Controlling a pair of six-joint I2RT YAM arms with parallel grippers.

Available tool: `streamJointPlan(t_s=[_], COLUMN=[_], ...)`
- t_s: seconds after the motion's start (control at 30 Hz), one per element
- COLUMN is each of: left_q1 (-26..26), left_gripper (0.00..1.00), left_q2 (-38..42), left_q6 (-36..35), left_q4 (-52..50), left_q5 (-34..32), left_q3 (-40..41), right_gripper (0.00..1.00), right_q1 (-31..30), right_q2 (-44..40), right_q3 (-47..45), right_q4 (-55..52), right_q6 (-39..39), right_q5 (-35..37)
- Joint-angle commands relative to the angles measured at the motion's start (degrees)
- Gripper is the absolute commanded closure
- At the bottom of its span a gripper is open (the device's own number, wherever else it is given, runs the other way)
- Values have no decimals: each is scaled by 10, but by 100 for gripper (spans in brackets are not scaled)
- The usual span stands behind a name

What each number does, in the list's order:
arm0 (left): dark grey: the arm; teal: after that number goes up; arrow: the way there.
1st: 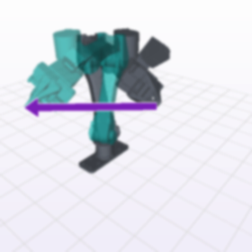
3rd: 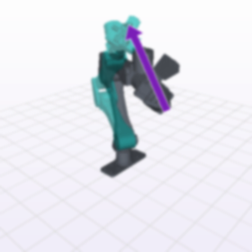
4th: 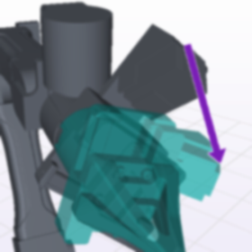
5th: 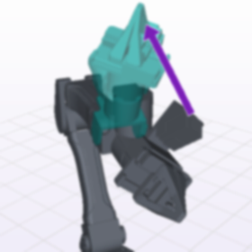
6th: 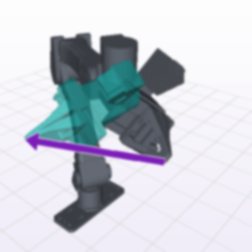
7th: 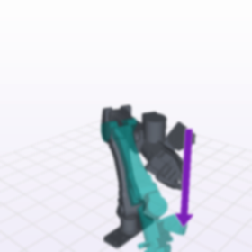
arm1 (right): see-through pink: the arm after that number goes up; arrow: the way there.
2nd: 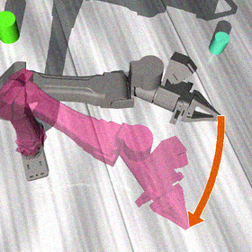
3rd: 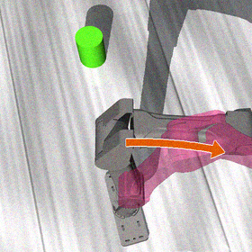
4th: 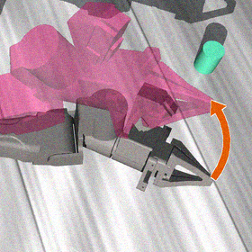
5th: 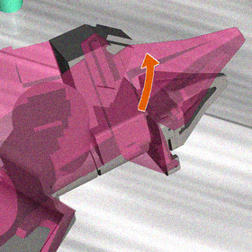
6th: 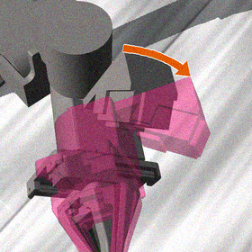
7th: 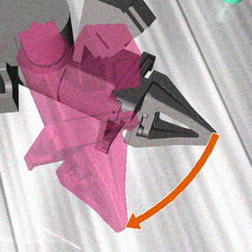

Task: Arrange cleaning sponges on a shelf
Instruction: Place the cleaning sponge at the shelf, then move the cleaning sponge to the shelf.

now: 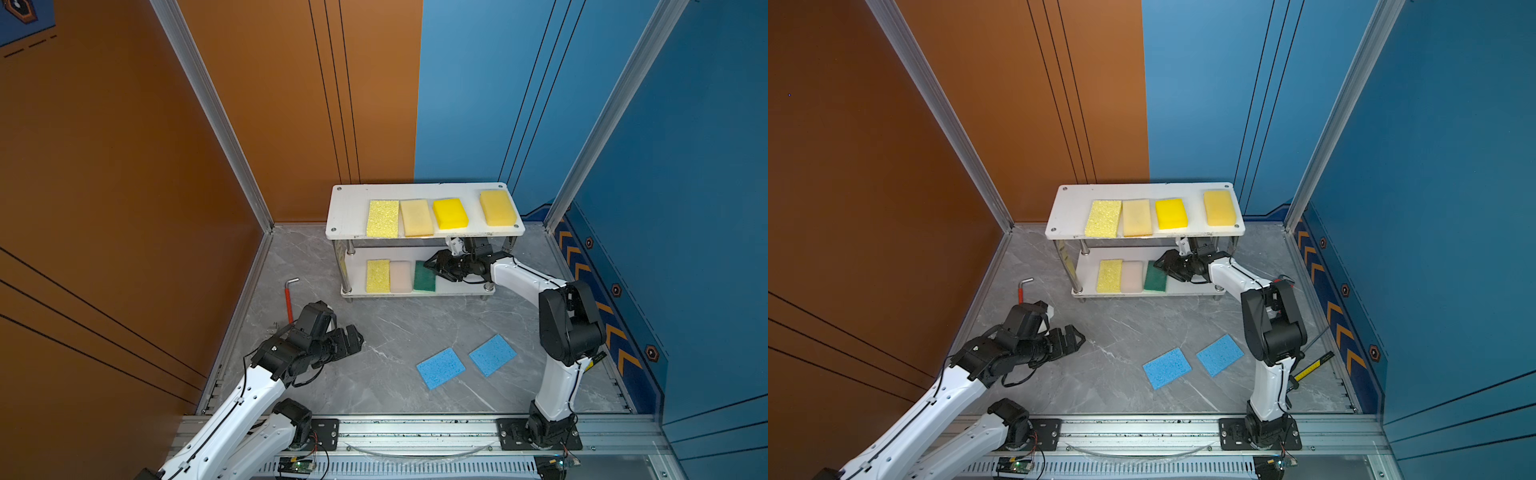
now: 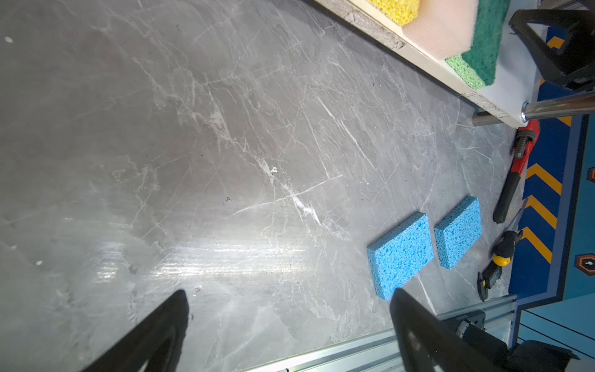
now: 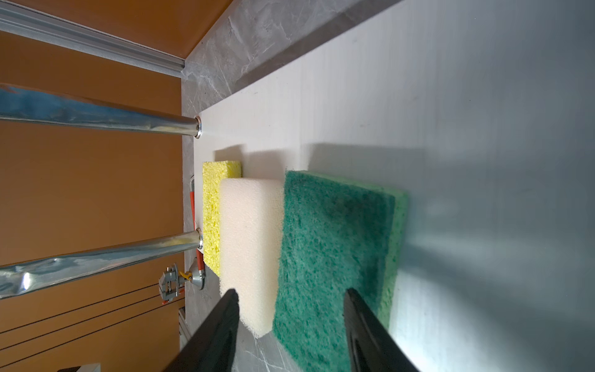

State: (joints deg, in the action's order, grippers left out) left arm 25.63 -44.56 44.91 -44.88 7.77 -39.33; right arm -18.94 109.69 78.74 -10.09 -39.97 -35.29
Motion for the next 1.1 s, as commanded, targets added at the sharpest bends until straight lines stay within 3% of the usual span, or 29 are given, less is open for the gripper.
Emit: streamJointPlan(t_s=[0.0,0.43,0.83,1.07], left_q1=[8,28,30,29], left_gripper=[2,2,2,2], left_q2=[8,19,-18,-38], left_q6=[10,26,6,-8], left_q4=[-17,-21,-19,-19], left_q5=[-7,-24,-23,-19], left_q3=[7,15,6,-2], right_gripper=[46,46,46,46], right_q1=[-7,-9,21,37], right_q2=[22,20,-33,-35], right_q3=[16,20,-40,-64], right_q4=[-18,17,85,53], right_q6=[13,2,-15,-6], right_q5=[-1,-31,-38,-11])
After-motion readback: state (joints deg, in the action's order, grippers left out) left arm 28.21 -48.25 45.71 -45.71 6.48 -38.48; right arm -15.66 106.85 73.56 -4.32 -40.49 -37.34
